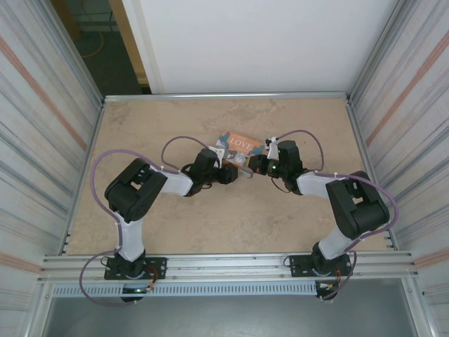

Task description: Unlock the padlock with the key

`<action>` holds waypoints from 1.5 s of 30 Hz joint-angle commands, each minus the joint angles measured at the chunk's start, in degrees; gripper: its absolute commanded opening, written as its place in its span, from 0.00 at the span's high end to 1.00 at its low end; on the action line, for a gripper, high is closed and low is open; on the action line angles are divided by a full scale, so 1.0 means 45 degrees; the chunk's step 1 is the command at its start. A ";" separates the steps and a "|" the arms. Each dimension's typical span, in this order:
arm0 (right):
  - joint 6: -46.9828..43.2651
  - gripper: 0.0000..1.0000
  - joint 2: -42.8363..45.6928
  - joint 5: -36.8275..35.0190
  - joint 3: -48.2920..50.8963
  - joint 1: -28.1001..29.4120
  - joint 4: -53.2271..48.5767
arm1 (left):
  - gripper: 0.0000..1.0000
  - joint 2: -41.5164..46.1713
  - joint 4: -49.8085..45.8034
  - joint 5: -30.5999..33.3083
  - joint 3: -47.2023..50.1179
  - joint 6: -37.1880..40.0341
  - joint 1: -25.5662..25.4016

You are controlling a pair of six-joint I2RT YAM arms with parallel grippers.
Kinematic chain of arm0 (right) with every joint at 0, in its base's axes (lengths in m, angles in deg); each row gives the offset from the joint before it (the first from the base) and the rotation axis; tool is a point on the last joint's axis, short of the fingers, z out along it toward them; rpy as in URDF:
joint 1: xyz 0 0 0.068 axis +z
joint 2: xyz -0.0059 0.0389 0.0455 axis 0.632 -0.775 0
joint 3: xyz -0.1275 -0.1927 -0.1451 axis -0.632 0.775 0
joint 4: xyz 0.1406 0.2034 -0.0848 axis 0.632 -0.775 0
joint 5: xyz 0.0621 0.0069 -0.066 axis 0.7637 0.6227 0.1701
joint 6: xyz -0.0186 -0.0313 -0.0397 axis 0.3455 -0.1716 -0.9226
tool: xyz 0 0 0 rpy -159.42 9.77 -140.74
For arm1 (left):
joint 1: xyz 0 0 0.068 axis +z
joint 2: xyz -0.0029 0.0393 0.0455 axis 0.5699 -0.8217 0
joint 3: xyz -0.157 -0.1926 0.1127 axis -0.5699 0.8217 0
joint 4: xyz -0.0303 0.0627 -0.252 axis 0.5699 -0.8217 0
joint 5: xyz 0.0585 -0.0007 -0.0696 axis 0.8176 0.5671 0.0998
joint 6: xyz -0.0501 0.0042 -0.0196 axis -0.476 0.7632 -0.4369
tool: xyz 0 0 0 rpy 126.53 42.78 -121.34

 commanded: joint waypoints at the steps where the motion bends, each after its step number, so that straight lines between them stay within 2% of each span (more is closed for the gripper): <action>1: -0.0250 1.00 -0.0431 -0.0185 0.0060 0.0168 -0.1189 | 0.54 -0.0287 0.0135 -0.0030 -0.0306 -0.0173 -0.0253; 11: -0.0229 1.00 -0.0339 -0.0204 0.0132 0.0233 -0.1169 | 0.58 -0.0463 -0.0204 0.0322 -0.0597 -0.0389 -0.0307; 21: -0.0211 1.00 -0.0305 -0.0224 0.0040 0.0390 -0.1195 | 0.67 -0.0777 -0.0238 0.0981 -0.0876 -0.0989 -0.0338; 28: -0.0173 1.00 -0.0021 -0.0078 -0.0074 0.0407 -0.1215 | 0.70 -0.0523 -0.0093 0.0937 -0.0787 -0.0926 -0.0340; 38: -0.0928 1.00 0.2526 -0.0400 -0.0194 0.0263 -0.2587 | 0.75 0.0889 -0.0363 0.0008 -0.0184 -0.0855 -0.0337; 45: -0.1953 1.00 0.4945 -0.1249 0.0877 0.0324 -0.3917 | 0.77 0.2060 -0.1689 -0.1281 -0.0149 -0.1589 -0.0337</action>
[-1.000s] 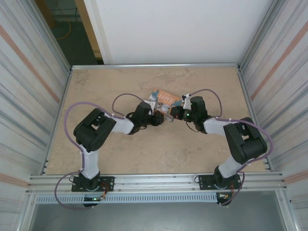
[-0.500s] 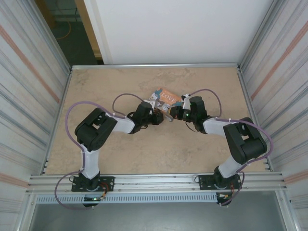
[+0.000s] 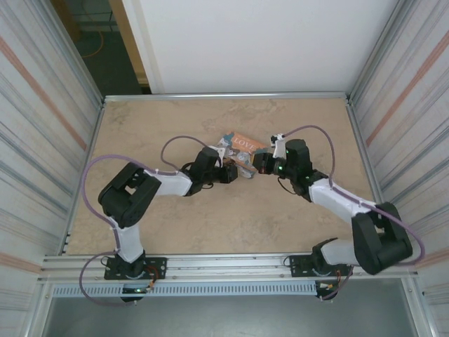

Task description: Unlock the padlock with the key

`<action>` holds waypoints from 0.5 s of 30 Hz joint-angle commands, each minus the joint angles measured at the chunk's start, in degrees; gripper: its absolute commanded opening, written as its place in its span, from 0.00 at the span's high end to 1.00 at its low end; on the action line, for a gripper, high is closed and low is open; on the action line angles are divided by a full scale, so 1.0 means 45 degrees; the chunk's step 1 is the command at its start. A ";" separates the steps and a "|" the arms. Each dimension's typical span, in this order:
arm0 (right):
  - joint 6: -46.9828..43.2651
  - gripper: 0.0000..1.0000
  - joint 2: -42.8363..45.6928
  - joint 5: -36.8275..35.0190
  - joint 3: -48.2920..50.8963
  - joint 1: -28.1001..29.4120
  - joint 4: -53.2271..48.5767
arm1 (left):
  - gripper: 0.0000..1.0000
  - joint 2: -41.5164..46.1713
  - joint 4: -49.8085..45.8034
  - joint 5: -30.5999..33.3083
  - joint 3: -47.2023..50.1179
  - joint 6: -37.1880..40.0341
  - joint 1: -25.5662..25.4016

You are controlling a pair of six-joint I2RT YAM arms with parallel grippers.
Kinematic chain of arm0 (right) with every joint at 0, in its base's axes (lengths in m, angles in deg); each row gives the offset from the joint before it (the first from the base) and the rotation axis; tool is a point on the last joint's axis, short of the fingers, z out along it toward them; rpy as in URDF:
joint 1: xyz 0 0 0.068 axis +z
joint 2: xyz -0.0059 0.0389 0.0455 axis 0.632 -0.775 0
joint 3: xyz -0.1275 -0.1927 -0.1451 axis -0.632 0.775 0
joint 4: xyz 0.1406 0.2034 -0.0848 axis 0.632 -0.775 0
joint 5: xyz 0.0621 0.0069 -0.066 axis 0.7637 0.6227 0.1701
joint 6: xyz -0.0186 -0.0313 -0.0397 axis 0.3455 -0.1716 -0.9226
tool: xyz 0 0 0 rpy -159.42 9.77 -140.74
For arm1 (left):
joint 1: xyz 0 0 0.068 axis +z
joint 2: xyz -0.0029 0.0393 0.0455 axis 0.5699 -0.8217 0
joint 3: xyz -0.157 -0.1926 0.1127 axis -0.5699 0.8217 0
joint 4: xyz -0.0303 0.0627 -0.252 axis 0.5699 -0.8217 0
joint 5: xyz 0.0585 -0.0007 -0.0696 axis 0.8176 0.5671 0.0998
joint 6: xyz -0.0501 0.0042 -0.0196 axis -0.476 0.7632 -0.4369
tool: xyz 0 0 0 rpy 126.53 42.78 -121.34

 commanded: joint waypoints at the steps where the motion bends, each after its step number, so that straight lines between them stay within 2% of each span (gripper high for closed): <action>1: -0.0834 1.00 0.1096 -0.0683 0.0844 0.0131 -0.1052 | 0.77 0.0999 -0.0593 -0.1120 -0.0091 -0.0552 -0.0074; 7: -0.1475 1.00 0.2834 -0.2153 0.2034 0.1052 -0.1797 | 0.79 0.1331 -0.1915 -0.2572 -0.0643 -0.1233 -0.0079; 15: -0.1807 1.00 0.3596 -0.4167 0.3162 0.2927 -0.1480 | 0.81 0.1799 -0.2387 -0.2975 -0.0758 -0.2045 -0.0084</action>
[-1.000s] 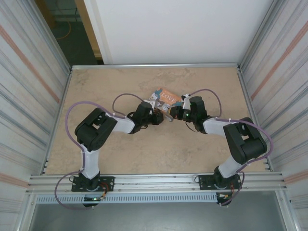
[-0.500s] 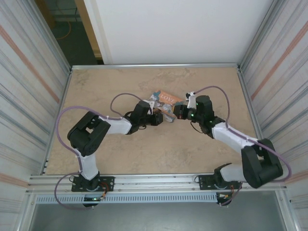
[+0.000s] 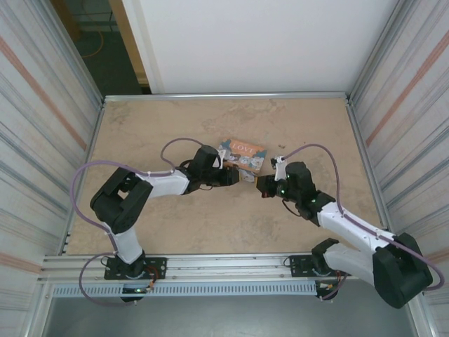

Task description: Unlock the padlock with the key

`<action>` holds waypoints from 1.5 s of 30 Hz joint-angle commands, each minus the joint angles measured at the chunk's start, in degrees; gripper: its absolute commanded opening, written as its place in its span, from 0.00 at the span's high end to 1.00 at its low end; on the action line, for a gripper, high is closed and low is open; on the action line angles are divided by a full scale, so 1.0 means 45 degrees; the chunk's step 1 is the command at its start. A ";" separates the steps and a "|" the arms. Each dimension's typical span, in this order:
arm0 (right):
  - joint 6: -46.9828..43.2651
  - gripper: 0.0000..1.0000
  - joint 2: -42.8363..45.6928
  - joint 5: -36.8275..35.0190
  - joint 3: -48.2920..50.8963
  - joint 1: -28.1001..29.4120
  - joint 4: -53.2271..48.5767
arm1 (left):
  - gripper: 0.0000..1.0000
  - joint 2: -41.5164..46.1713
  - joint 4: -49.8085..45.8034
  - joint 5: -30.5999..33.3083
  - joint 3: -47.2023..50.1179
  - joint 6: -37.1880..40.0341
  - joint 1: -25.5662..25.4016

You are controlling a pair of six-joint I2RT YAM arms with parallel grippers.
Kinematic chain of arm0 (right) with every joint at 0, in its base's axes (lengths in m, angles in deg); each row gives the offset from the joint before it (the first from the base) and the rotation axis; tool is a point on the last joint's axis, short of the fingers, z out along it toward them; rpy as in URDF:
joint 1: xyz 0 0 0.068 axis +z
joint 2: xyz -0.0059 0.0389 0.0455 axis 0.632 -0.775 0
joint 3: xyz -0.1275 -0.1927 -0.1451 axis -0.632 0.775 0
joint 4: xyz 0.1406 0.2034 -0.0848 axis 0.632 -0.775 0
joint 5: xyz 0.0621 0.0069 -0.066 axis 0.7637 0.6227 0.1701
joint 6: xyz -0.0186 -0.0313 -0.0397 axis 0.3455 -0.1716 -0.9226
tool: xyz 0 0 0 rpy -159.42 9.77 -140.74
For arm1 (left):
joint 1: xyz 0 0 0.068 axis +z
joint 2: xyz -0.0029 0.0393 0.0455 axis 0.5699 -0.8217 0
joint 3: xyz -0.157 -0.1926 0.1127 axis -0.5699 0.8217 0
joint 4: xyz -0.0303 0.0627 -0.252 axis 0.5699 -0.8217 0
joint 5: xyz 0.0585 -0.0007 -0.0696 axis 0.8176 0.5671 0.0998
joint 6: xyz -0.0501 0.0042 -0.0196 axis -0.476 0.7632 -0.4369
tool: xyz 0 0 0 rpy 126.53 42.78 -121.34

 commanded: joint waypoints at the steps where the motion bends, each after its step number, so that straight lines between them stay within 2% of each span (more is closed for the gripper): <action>1: -0.0435 1.00 0.0172 -0.1469 0.0408 0.0755 0.0228 | 0.81 0.0965 -0.0227 -0.0610 -0.0531 -0.0566 -0.0074; 6: -0.0681 1.00 -0.0162 -0.3091 0.0822 0.2027 0.0795 | 0.81 0.1263 -0.0075 -0.0608 -0.0396 -0.1288 -0.0074; 17: -0.1572 1.00 -0.1178 -0.5029 0.0945 0.3331 0.1846 | 0.81 0.1529 -0.0108 -0.0769 -0.0429 -0.2175 -0.0076; 45: -0.2679 1.00 -0.2735 -0.6060 0.0796 0.3364 0.3699 | 0.81 0.1387 0.0619 -0.1193 -0.0376 -0.3366 -0.0074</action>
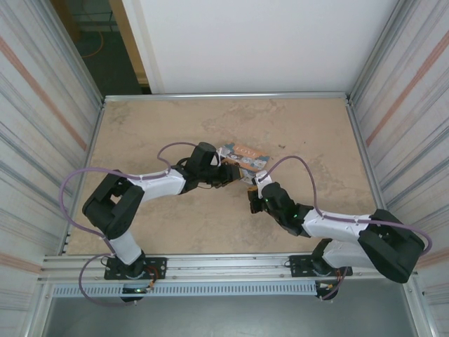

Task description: Unlock the padlock with the key

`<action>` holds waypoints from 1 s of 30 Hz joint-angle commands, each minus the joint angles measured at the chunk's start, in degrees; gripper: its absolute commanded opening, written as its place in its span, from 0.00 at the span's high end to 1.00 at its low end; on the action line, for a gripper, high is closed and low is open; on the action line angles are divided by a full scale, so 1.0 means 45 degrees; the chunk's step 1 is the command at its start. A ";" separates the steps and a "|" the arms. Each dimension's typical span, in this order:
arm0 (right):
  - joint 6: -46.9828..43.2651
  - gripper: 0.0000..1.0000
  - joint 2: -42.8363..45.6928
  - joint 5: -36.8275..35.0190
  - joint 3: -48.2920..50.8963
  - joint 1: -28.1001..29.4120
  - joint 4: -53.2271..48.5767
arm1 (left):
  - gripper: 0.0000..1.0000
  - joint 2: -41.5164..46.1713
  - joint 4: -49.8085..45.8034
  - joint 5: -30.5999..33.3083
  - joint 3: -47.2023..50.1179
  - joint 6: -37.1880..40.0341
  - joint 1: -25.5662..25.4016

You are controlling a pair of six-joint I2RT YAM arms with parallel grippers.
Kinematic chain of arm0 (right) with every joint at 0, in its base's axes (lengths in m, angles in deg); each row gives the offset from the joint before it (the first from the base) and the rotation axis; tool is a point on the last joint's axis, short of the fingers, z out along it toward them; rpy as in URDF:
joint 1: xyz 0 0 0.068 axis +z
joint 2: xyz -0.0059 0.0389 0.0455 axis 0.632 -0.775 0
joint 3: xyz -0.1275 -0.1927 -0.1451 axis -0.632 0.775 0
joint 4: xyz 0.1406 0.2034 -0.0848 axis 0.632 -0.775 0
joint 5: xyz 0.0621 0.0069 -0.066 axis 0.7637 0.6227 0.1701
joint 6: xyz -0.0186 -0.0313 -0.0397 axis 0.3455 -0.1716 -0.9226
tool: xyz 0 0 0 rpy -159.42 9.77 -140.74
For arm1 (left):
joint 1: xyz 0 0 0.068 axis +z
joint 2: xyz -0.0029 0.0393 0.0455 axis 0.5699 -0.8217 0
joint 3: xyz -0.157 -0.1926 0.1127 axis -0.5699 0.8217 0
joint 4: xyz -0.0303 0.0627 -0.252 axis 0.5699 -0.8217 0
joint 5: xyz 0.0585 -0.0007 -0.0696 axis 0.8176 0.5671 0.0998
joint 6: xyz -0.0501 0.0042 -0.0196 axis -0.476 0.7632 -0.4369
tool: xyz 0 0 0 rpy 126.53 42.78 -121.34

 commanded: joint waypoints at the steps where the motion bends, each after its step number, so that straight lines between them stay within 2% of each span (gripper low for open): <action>1: -0.0260 1.00 -0.0219 -0.0434 -0.0158 -0.0055 0.0604 | 0.81 0.0571 0.0702 -0.0441 -0.0352 -0.0172 -0.0074; 30: -0.0231 1.00 -0.0936 -0.0353 -0.0399 -0.0393 0.1811 | 0.82 0.0620 0.0751 -0.0467 -0.0303 -0.0132 -0.0074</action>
